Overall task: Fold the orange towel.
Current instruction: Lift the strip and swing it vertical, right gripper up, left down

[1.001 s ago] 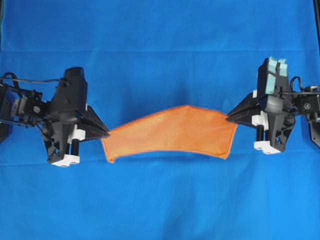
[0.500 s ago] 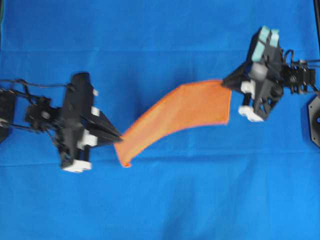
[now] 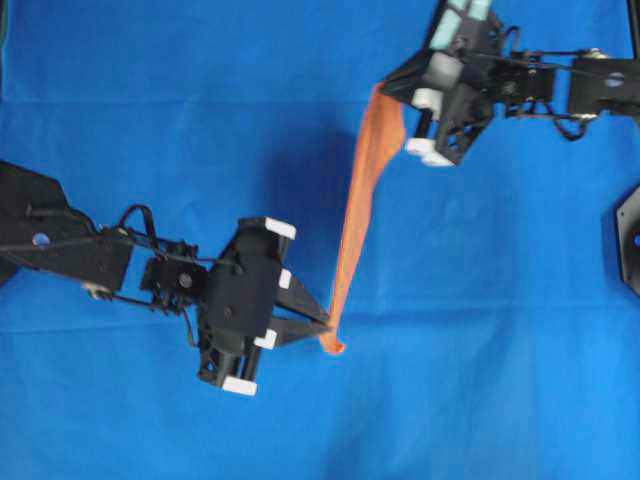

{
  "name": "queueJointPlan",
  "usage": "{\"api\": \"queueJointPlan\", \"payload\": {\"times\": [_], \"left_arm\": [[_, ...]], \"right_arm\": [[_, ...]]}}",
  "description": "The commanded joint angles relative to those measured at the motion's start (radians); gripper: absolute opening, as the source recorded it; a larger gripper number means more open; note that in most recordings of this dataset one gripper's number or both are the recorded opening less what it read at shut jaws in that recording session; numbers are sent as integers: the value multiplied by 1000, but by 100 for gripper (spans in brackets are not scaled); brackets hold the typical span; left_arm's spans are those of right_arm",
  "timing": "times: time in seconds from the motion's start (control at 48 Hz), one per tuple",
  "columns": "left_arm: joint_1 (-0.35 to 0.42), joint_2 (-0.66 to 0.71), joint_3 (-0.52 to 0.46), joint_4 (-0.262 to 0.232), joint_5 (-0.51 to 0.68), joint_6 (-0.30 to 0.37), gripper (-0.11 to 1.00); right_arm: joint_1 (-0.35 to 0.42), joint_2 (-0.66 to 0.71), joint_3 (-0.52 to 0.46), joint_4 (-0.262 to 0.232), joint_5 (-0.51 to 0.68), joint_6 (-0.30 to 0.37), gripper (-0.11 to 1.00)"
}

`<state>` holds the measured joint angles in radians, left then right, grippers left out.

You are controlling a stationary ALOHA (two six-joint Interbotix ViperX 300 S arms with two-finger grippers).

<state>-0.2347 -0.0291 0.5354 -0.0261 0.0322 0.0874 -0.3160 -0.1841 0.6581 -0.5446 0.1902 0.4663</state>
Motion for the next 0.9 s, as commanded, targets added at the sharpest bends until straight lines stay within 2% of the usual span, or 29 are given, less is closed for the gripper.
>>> {"api": "queueJointPlan", "payload": {"times": [0.0,0.167,0.334,0.459,0.625,0.876], "left_arm": [[-37,-2,-43,2,-11,12,2],[-37,26,-72,2,-15,18,2],[-31,52,-98,2,-17,23,2],[-17,83,-135,2,-38,40,2],[-6,153,-219,2,-64,141,2],[9,290,-367,2,-71,140,2]], "right_arm": [[-41,21,-63,-28,-12,-3,2],[-54,71,-114,-48,-18,-3,2],[-69,64,-103,-49,-23,-3,2],[-89,23,-55,-49,-25,2,2],[-115,-61,35,-49,-21,11,2],[-120,-178,146,-46,-12,14,2]]}}
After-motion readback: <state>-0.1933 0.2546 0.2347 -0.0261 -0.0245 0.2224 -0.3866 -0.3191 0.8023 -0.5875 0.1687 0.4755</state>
